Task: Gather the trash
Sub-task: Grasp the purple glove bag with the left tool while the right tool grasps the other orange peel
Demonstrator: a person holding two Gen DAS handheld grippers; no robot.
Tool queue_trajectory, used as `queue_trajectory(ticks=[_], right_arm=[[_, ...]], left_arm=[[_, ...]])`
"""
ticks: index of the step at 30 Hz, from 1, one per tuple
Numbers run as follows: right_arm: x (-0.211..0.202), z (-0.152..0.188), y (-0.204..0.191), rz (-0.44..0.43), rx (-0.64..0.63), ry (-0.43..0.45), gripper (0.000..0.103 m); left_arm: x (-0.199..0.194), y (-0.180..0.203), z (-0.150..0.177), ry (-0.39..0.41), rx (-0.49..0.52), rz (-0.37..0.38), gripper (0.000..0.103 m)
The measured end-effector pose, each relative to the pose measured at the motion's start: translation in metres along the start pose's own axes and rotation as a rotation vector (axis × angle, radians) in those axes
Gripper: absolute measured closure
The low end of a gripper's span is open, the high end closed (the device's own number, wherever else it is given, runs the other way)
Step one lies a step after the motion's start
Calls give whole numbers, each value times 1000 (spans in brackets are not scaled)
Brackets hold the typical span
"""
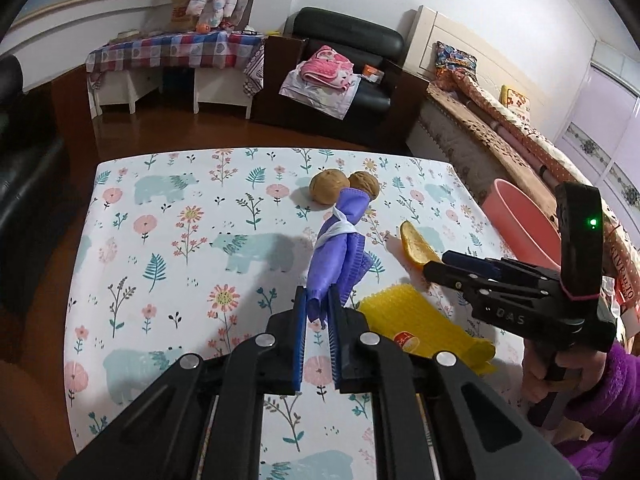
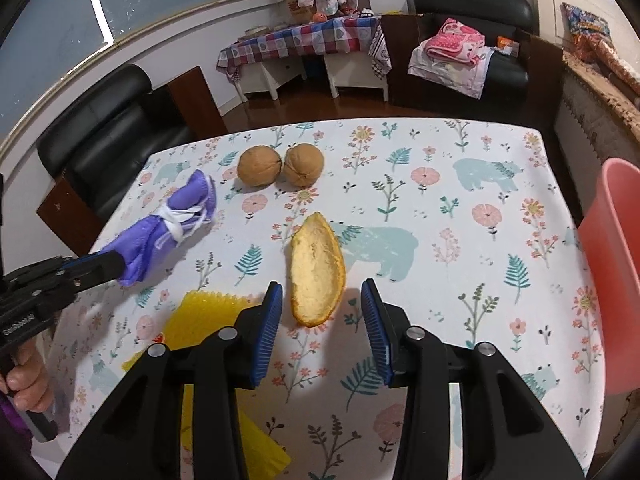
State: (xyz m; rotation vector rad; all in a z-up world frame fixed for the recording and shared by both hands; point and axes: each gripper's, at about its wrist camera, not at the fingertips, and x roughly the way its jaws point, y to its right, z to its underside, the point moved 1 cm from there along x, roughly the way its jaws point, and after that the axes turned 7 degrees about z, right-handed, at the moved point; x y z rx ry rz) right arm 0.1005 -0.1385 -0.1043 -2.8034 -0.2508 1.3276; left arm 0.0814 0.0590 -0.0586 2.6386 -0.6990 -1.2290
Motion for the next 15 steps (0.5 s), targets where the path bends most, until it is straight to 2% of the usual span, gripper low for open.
queue_trajectory(ticks=[4,15], right_arm=[[-6,3,-1,4,-15,6,85],[-59,14,7,-31,-11,75,86]], left_arm=[[-3,6,0,4,9,-2,94],[-20,39,-4,38,23,16,94]])
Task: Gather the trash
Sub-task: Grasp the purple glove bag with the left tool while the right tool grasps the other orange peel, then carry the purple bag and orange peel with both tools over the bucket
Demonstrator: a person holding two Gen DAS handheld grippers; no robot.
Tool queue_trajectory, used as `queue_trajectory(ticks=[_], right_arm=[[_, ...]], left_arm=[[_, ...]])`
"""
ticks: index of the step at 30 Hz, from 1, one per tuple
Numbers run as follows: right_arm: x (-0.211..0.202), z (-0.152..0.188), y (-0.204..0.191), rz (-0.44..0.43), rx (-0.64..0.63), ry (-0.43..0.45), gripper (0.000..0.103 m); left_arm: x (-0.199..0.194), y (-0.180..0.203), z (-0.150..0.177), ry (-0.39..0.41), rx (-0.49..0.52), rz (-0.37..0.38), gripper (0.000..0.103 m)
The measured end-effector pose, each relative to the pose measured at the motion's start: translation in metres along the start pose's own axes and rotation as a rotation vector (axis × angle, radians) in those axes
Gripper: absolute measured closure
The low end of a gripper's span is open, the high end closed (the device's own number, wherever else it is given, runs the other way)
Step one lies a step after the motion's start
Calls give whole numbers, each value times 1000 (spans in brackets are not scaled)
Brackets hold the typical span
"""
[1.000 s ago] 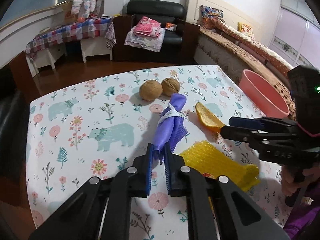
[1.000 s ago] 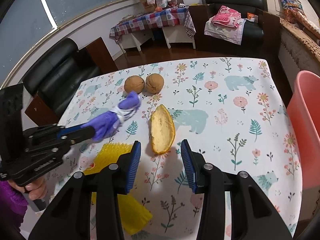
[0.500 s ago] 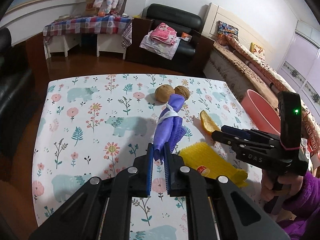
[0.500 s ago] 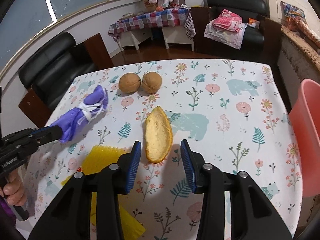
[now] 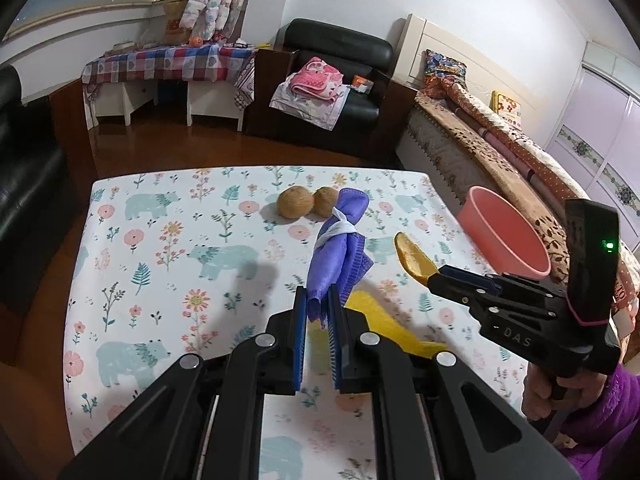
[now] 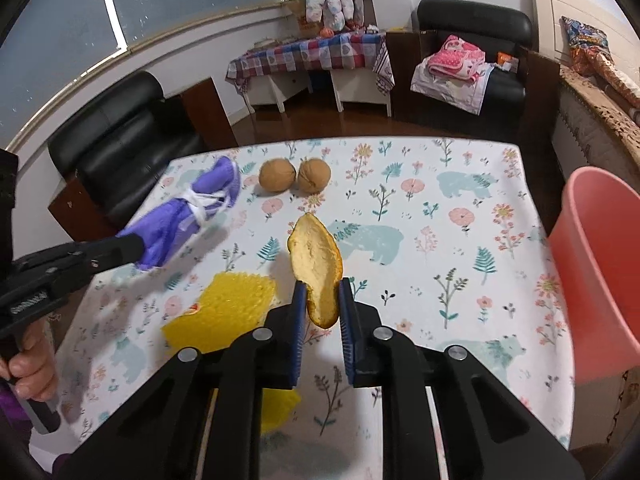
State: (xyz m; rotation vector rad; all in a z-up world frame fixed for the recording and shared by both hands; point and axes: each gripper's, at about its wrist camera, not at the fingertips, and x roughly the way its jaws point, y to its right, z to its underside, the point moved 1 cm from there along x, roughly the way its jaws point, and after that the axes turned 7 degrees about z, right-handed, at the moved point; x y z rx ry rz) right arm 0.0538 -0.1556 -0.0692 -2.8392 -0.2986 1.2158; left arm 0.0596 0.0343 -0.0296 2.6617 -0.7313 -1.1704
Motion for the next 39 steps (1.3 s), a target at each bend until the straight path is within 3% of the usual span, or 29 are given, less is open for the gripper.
queue_trajectory(ticks=[19,39], right_arm=[[-52,4,50,43,129,92,87],[-93,18,182,259,354,213,86]], left_arm=[[-4,64,-23,39,-19,41,94],[75,169,-55,-58,95,146,94]])
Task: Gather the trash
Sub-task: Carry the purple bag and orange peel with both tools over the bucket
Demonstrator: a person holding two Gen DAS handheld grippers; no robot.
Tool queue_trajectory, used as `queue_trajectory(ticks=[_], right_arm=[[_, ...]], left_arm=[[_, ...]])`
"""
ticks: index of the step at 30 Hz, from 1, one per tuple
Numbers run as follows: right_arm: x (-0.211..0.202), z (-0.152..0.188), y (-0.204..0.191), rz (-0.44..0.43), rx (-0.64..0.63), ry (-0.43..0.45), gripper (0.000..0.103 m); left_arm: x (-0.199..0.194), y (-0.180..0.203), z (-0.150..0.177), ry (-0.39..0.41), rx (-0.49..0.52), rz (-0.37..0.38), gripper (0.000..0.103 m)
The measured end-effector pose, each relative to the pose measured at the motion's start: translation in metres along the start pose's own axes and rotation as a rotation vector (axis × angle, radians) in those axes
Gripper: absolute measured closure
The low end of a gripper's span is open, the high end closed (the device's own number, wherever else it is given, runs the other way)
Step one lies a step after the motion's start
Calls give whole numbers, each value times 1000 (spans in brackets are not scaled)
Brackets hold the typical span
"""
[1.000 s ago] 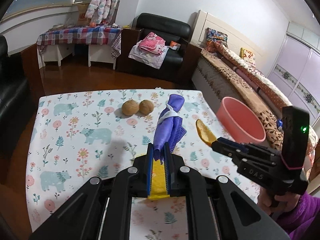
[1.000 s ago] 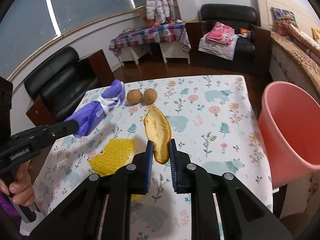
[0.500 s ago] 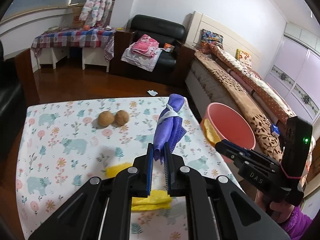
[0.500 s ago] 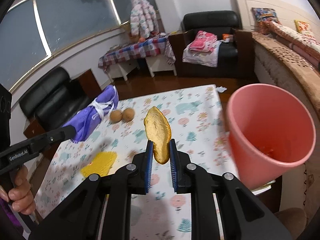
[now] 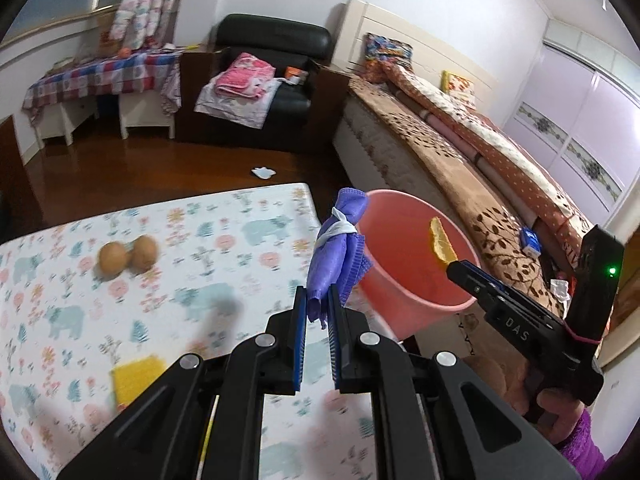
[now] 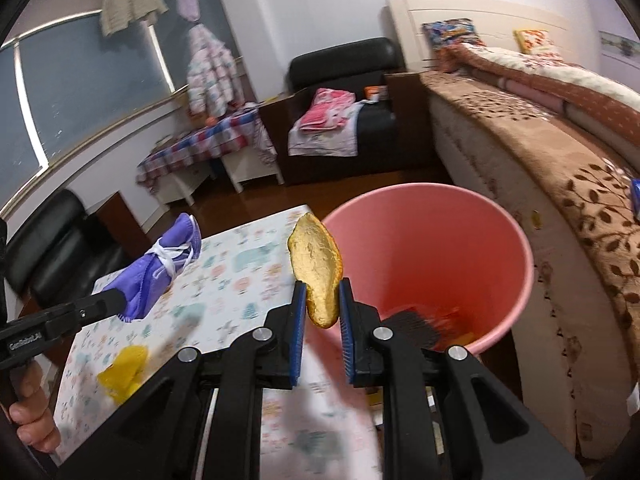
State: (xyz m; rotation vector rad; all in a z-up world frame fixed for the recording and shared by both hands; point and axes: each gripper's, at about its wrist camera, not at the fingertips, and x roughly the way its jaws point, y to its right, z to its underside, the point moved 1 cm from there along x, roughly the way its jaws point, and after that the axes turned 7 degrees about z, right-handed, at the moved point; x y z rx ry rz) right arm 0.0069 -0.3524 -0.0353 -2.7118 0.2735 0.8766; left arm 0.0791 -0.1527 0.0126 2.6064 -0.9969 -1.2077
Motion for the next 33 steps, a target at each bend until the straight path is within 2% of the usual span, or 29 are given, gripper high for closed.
queue_trajectory(ticks=[14,26,29,31,33], right_arm=[[24,4,58,78,63,-24,86],[34,8,70,80,91,-44,86],[34,8,70,82,99,-33,86],[35,8,71,86,105,-33,85],[36,9,74,79,123,-37,82]], left_arm=[[88,71,-19,-102,109,32,94],[125,82,-14,-165,113,6,93],[125,83,-15,-141,116,5,89],[121,84,-14,-125,124,7,72],[117,85,-15,-111,127,11,65]])
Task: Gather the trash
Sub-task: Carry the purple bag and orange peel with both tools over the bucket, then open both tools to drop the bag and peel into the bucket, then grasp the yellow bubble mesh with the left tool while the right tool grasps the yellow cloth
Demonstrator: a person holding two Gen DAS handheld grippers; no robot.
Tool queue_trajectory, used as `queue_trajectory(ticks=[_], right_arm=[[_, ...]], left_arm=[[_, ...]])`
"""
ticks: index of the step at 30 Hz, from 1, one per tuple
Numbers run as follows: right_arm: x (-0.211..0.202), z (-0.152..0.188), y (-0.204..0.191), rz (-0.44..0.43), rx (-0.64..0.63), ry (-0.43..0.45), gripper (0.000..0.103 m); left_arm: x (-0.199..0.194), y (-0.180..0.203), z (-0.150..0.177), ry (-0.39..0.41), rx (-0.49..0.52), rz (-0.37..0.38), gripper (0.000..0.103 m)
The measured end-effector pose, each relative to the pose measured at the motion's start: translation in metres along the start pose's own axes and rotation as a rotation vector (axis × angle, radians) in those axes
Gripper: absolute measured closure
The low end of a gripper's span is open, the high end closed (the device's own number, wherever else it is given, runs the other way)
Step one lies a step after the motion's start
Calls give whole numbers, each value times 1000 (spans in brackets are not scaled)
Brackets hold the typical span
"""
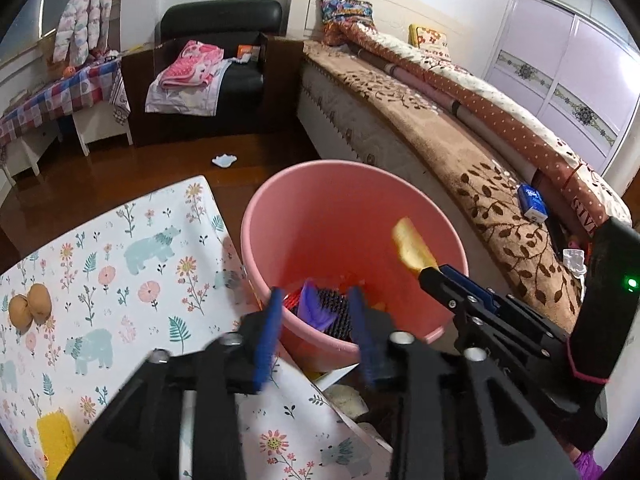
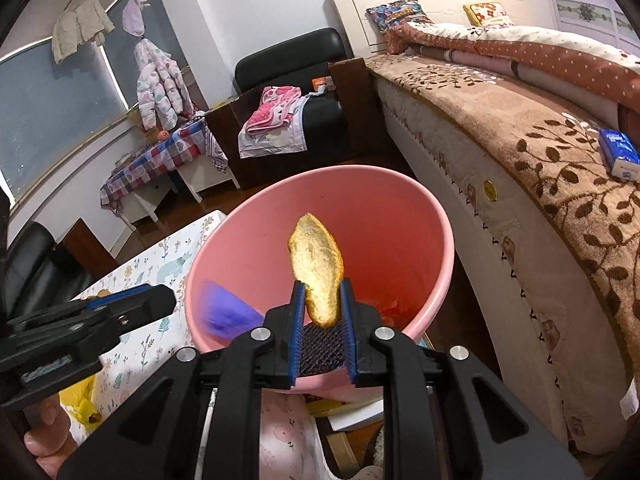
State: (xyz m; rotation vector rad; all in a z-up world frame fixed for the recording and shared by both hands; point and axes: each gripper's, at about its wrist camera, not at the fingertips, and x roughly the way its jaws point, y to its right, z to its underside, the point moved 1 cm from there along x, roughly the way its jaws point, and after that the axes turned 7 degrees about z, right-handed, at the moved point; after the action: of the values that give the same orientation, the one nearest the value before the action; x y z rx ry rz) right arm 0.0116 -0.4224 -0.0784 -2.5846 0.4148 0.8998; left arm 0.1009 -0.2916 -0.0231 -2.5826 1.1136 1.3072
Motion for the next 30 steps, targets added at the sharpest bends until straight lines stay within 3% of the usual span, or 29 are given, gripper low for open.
queue_trajectory(ticks=[5,13,23,30], right_arm=[[-3,0,2,4,0,8,71],[-26,0,-19,-49,-51,47,71],[-51,8,-57,-103,-127,57,71],[-63,26,-91,-185,-183,14,71]], left_arm=[[-12,-2,0,26,-5,-5,65],[-46,-15,-1,77,-46,-19,65],[-89,-35,27,114,-101,-31,65],[-135,-73,60,127,-133,-115,61]])
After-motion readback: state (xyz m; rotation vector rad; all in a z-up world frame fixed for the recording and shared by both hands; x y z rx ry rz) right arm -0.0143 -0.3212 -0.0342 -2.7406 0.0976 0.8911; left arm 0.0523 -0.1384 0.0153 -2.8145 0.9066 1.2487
